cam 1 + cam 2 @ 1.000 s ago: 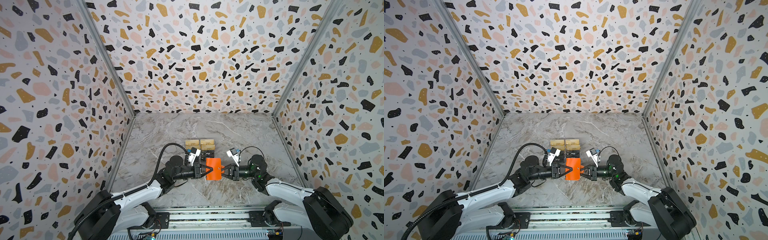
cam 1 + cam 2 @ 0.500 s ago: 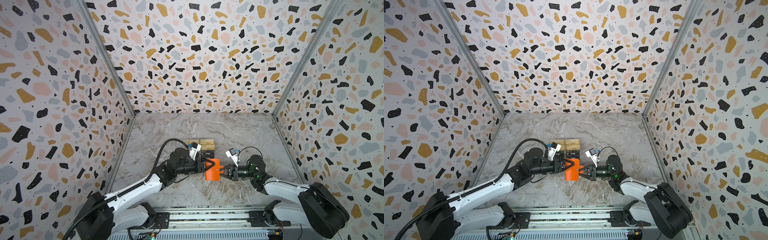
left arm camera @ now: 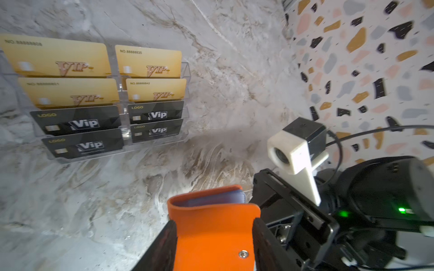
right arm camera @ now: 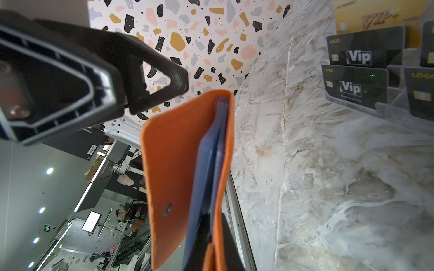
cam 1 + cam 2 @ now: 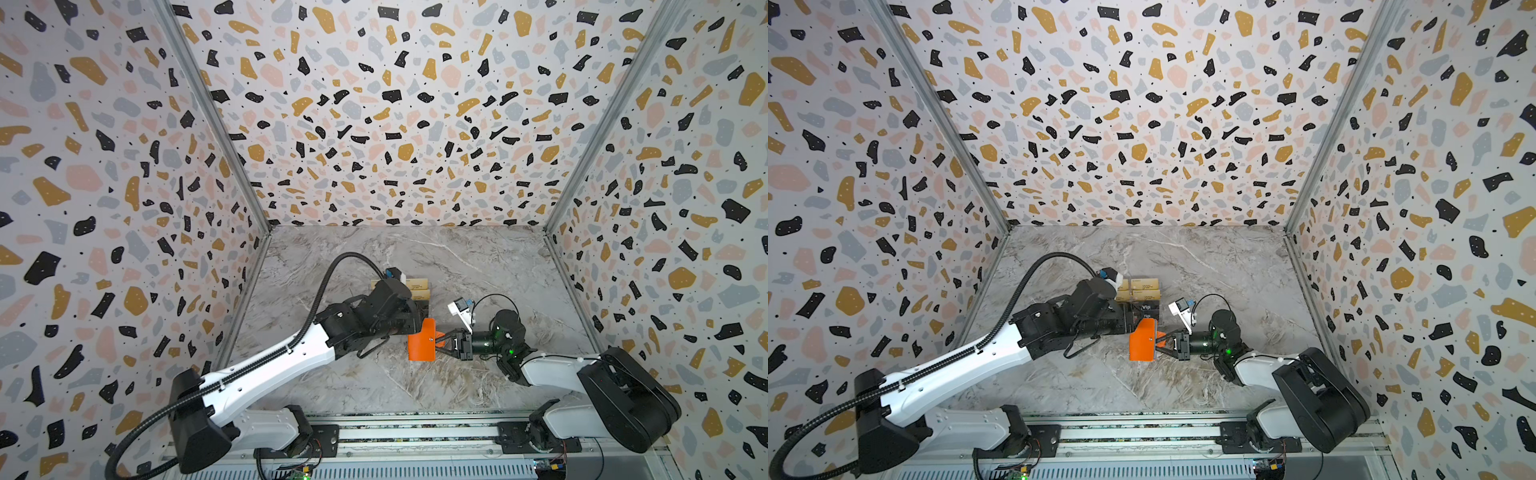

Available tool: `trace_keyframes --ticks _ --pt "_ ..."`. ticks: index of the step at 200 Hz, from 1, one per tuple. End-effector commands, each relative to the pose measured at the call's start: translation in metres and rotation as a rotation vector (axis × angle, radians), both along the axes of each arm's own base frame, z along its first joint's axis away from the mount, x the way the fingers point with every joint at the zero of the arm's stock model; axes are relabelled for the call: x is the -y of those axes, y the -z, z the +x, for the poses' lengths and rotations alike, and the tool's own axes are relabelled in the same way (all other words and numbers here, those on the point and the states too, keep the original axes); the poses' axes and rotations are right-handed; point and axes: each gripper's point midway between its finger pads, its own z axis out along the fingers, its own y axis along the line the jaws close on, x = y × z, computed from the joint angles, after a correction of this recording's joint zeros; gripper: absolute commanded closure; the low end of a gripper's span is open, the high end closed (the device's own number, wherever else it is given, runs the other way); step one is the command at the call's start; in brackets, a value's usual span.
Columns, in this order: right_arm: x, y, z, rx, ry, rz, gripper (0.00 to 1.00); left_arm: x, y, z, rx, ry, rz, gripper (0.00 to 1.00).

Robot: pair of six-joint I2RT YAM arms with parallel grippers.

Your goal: Put the credit cards into the card holder

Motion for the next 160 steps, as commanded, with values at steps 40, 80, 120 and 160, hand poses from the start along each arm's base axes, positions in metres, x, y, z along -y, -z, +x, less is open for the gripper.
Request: trace_keyframes --ticks 40,80,120,160 --pt "-0.004 -0.011 0.01 0.047 0.01 0.015 1.0 0.015 0.008 -0.021 0.074 -0.036 0.228 0.52" --pt "-0.005 -0.011 0.013 0.049 0.011 0.015 1.0 0.023 0.014 -0.031 0.097 -0.029 0.308 0.51" --pt "-0.006 -0.012 0.013 0.053 0.007 0.018 1.0 0.02 0.021 -0.035 0.116 -0.034 0.398 0.51" --pt "-0.005 -0.012 0.014 0.057 0.008 0.019 1.0 0.014 0.025 -0.038 0.125 -0.043 0.463 0.56"
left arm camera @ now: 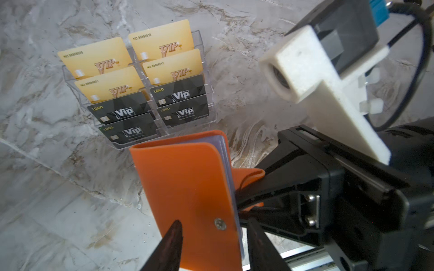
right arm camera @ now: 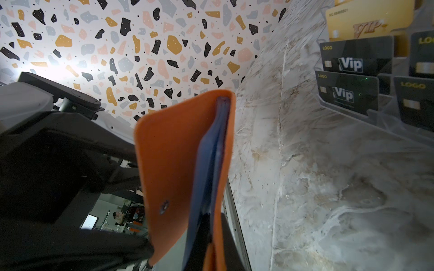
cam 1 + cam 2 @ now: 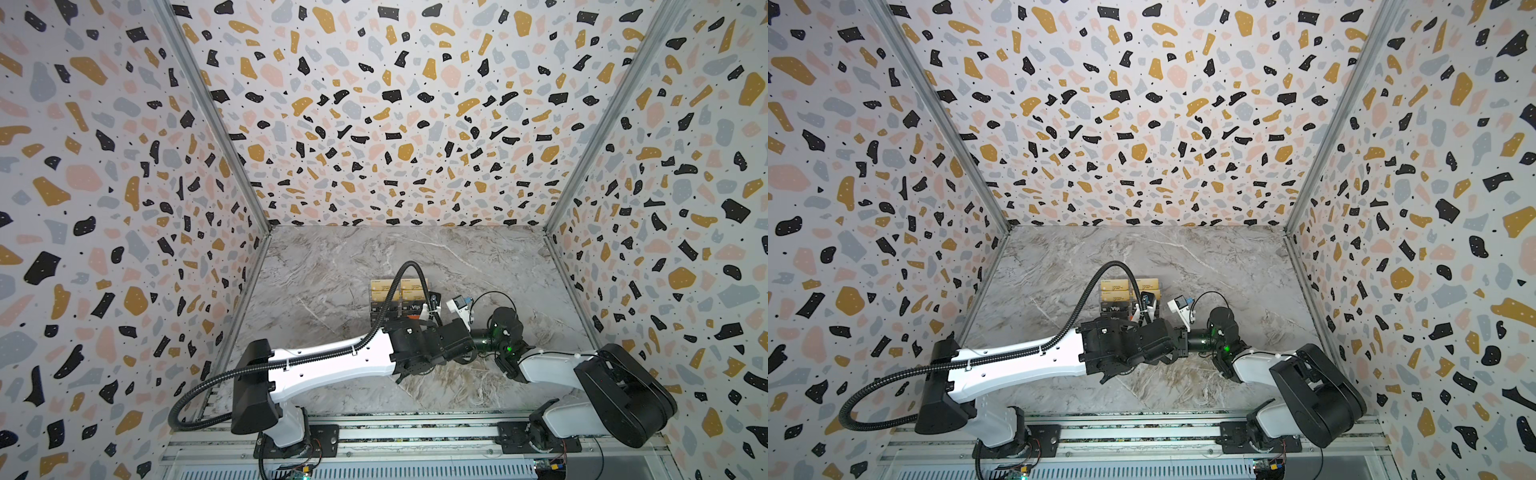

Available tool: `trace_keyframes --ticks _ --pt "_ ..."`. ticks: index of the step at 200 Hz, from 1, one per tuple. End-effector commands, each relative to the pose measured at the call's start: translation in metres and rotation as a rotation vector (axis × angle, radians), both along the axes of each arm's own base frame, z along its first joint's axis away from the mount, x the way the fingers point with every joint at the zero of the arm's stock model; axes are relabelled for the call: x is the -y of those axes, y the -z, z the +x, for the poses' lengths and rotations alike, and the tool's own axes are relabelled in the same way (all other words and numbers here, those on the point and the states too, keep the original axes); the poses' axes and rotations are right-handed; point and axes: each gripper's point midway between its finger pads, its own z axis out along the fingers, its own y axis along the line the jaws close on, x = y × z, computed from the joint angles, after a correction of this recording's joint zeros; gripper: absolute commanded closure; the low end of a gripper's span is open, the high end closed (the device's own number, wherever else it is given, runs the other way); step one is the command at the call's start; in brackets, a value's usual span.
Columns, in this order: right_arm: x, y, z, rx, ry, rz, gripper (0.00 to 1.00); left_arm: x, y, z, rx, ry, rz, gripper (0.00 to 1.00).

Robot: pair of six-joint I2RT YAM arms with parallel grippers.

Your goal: Put the credit cards into the card holder

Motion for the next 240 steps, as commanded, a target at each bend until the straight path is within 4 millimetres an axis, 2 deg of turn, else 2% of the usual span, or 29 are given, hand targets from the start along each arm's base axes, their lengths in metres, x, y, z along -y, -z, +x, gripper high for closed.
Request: trace_keyframes --ticks 1,26,118,150,185,211,240 --pt "-0.002 -0.012 0.005 0.056 -0.005 0.024 1.0 -0.01 -0.005 0.001 0.033 -0.024 0.054 0.56" --pt "-0.002 -0.012 0.006 0.057 -0.005 0.026 1.0 -0.011 -0.003 0.0 0.029 -0.023 0.053 0.6" --pt "0.004 -0.004 0.007 0.041 0.004 0.015 1.0 -0.034 -0.012 0.0 0.046 -0.026 0.107 0.81" --pt "0.005 -0.001 0.007 0.033 0.005 0.007 1.0 -0.032 -0.014 0.001 0.009 -0.003 -0.005 0.84" --pt "0.006 0.002 0.006 0.028 0.009 0.002 1.0 -0.037 -0.009 0.004 -0.05 0.005 -0.14 0.98" --pt "0.007 0.006 0.005 0.017 0.007 -0.006 1.0 -0.038 -0.012 0.005 -0.052 0.028 -0.244 1.0" --pt "0.007 0.011 0.004 0.005 0.006 -0.014 1.0 -0.043 0.002 0.004 -0.105 0.037 -0.34 1.0"
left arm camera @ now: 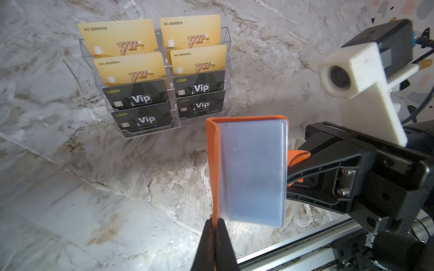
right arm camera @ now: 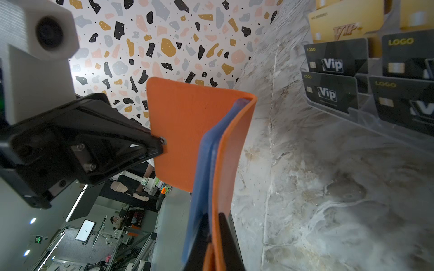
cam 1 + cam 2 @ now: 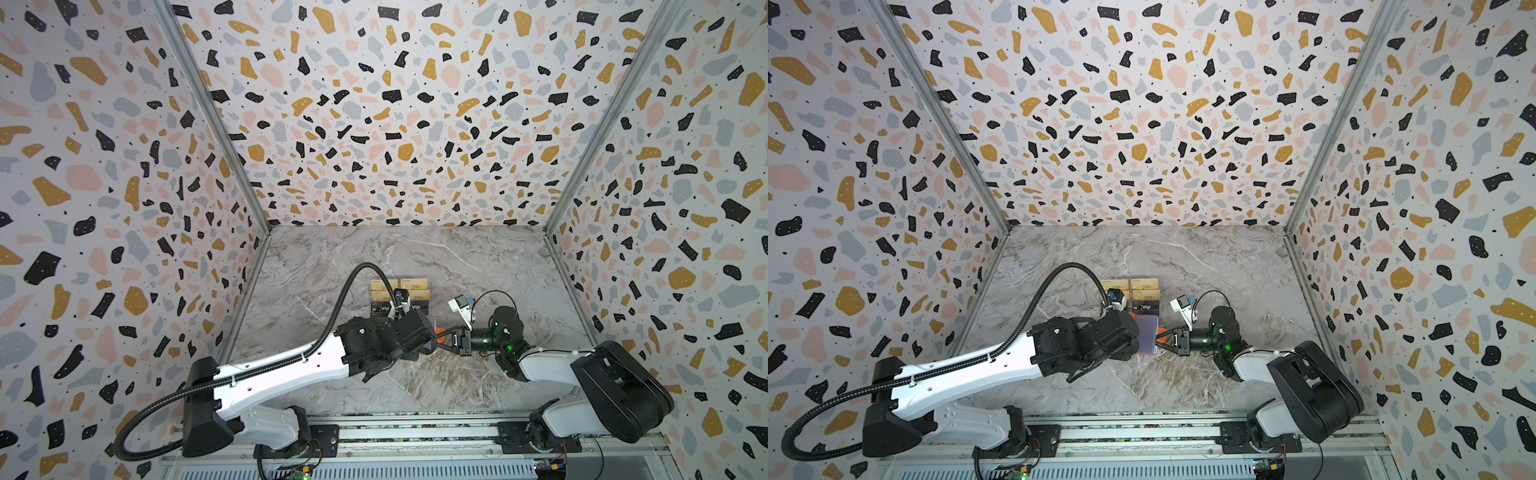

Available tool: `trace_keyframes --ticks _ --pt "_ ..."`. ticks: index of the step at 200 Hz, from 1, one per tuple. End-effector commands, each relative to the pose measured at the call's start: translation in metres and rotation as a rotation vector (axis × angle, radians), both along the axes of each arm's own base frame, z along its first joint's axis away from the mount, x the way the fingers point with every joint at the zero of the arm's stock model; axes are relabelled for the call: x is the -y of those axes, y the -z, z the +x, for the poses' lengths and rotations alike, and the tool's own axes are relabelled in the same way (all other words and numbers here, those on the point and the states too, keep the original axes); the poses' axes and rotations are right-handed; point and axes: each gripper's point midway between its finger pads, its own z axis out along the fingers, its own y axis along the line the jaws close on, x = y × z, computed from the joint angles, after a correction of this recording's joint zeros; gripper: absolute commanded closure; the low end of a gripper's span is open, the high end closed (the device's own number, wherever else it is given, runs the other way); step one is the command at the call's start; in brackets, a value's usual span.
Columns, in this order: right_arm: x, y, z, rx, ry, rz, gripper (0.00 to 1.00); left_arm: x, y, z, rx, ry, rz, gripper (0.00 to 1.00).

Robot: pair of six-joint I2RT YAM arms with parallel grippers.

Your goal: Put the credit cards into the card holder

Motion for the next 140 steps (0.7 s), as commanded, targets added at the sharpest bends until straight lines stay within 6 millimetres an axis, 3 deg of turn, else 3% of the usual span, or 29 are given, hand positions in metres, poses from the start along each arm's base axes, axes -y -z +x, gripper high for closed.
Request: trace_keyframes --ticks 1,45,93,140 --pt "0.001 0.002 -0.003 0.016 -0.014 0.0 1.0 0.012 0.001 -0.002 -0.034 0.054 -0.13 1.0" --pt "0.003 0.02 -0.005 -0.019 -0.01 -0.035 1.0 0.003 0.02 -0.004 -0.082 0.066 -0.239 1.0" --pt "0.007 0.058 0.001 -0.068 0.029 -0.167 0.93 -0.005 0.062 -0.006 -0.183 0.068 -0.26 1.0" --pt "0.013 0.094 0.005 -0.122 0.058 -0.29 0.89 -0.011 0.084 -0.001 -0.222 0.051 -0.294 1.0"
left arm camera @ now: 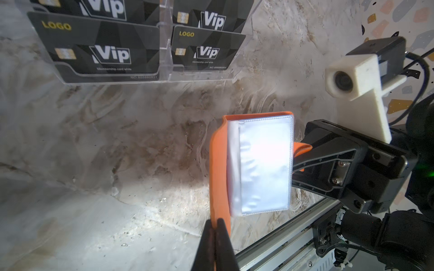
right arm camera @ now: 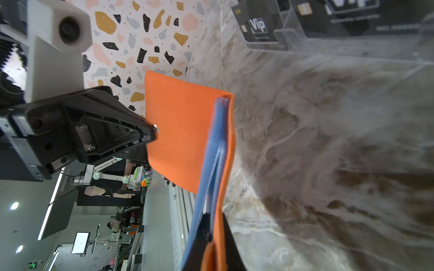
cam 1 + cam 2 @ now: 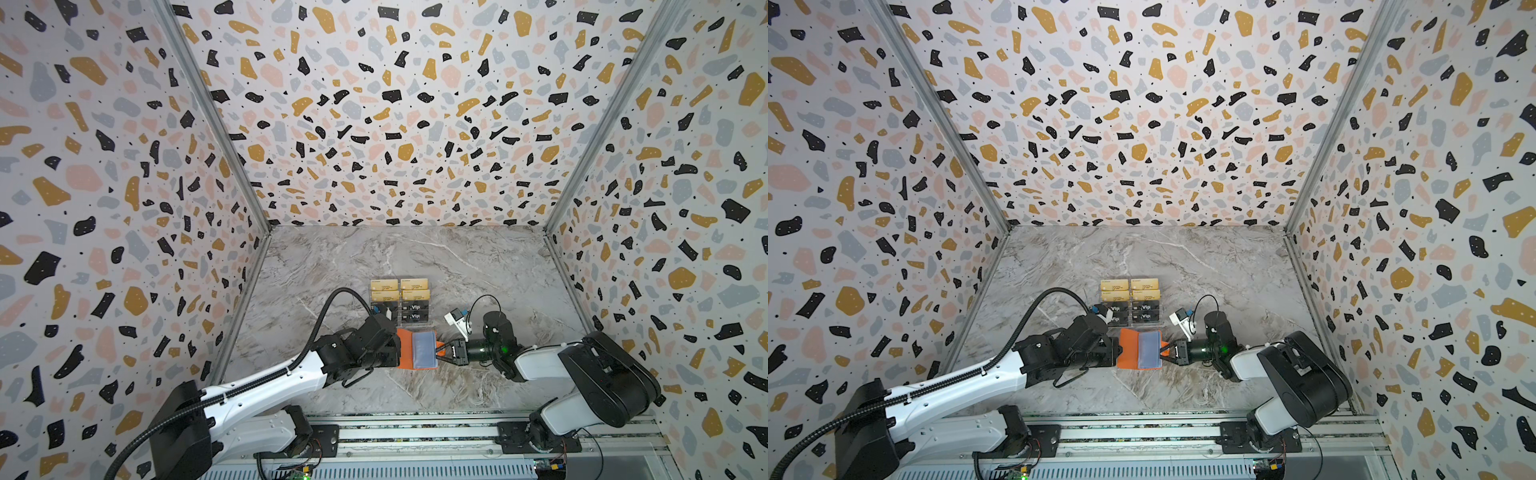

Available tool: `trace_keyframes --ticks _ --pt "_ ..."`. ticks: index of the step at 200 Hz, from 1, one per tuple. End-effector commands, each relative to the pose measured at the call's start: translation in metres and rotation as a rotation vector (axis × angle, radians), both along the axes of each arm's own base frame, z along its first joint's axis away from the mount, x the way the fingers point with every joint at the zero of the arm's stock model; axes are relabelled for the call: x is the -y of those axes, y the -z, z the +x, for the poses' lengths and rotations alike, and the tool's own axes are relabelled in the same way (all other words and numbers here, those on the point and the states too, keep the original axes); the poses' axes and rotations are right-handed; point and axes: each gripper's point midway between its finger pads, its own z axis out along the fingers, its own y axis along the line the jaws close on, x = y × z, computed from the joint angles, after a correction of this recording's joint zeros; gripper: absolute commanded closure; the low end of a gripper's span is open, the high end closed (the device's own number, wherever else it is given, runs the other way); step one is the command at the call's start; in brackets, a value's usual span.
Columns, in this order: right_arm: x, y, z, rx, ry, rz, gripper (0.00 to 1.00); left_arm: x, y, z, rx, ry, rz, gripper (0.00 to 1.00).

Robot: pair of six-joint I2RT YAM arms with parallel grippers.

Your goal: Put the credit cards into the card holder

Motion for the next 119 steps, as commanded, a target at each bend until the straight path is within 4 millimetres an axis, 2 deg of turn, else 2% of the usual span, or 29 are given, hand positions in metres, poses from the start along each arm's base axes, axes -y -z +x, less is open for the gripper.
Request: trace_keyframes --ticks 1,69,95,119 --pt "0.002 0.014 0.009 0.016 0.016 -0.069 0.89 0.009 0.002 0.002 -0.008 0.03 -0.062 1.0" --pt "0.01 0.042 0.015 -0.003 0.047 -0.194 0.68 0.003 0.032 0.004 -0.05 0.055 -0.039 1.0" --pt "0.019 0.042 0.017 0.014 0.065 -0.241 0.67 0.0 0.038 0.005 -0.06 0.056 -0.034 1.0" --pt "0.025 0.03 0.018 0.048 0.088 -0.271 0.68 0.0 0.041 0.004 -0.063 0.081 -0.023 1.0"
